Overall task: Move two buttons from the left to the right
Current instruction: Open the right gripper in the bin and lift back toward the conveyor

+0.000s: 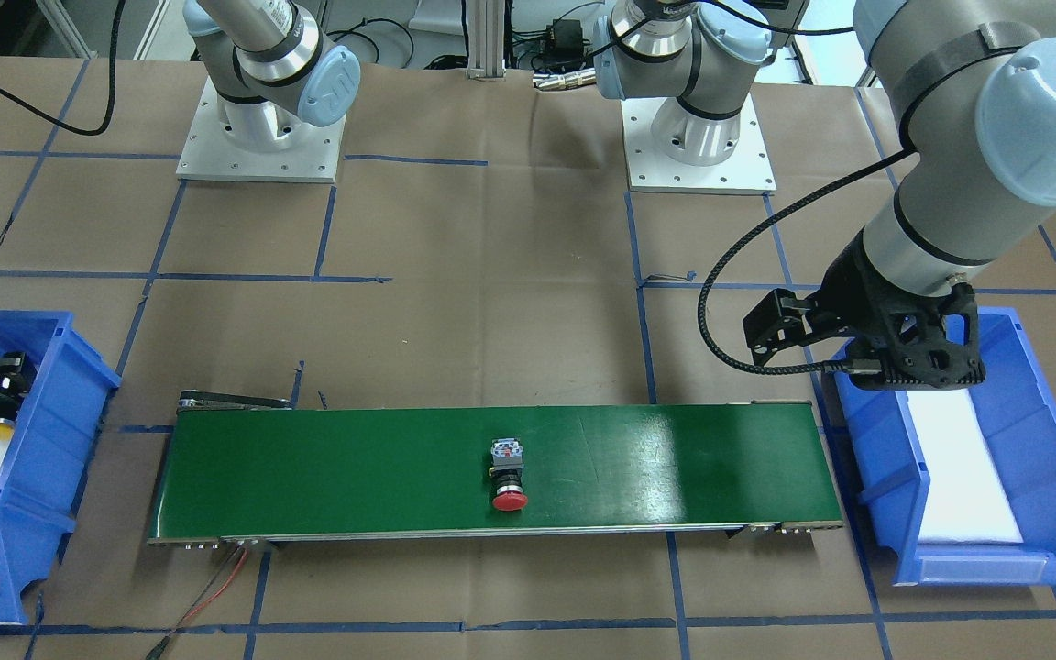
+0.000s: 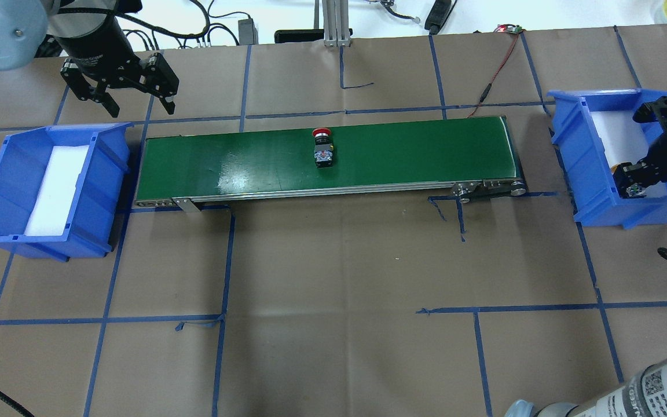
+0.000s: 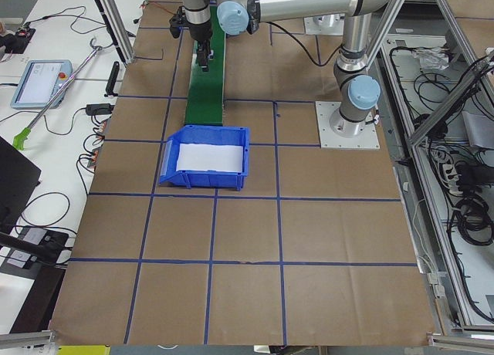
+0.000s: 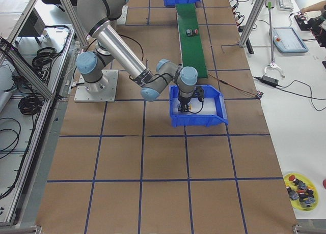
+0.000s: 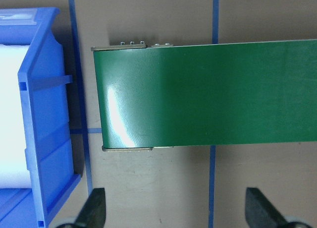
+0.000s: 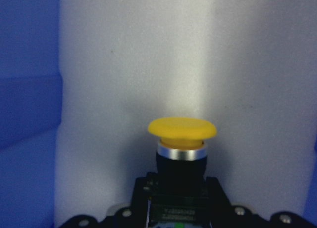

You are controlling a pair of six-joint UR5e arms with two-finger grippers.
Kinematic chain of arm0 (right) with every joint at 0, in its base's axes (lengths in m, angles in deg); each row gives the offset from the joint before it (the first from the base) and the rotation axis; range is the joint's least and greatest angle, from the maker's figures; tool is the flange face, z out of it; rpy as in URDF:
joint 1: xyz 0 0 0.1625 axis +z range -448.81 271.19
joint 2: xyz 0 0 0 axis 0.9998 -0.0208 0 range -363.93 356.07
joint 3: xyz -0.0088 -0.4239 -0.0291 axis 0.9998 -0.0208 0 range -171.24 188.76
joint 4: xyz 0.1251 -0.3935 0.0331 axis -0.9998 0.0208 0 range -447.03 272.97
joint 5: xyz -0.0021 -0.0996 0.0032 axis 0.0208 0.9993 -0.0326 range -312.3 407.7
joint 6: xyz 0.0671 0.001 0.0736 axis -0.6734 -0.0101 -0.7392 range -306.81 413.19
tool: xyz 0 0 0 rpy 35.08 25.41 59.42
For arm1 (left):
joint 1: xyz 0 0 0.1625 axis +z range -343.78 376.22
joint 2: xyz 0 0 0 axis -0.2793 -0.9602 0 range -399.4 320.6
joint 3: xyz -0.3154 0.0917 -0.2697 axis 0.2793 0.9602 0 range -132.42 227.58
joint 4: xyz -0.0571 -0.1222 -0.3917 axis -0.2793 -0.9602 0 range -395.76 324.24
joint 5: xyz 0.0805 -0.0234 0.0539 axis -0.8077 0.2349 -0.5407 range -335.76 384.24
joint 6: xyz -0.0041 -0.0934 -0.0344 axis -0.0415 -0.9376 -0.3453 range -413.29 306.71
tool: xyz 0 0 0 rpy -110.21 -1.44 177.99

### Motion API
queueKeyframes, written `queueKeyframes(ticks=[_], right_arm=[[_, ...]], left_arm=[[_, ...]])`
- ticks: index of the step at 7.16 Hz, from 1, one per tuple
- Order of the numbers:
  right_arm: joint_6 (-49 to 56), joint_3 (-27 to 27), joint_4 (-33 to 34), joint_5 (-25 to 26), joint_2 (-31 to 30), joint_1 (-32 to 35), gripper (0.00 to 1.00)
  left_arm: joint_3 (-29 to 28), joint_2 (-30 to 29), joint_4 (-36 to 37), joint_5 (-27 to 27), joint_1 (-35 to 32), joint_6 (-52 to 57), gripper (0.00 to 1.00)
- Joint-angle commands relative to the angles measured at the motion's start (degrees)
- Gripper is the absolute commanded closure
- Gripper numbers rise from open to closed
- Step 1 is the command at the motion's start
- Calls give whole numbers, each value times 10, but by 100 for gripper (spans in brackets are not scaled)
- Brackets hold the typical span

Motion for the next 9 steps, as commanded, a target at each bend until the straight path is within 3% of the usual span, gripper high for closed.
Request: queueKeyframes(ticks=[1,4,6,9], right_arm=[[-5,-5,-1,-3,-2,0,5],[-18,-21,-8,-3,-50,4,3],[-60,-71,-16,-8,-79,27,0],[-181,-194,-214,-8,-105,109,0]], left_arm=[[-3,-1,3,12,-1,-6,1],[-3,-1,4,12,-10,-3,1],[-2,-5,8,0,-25,1,1],[-2,-6,9,2,-26,3,1]])
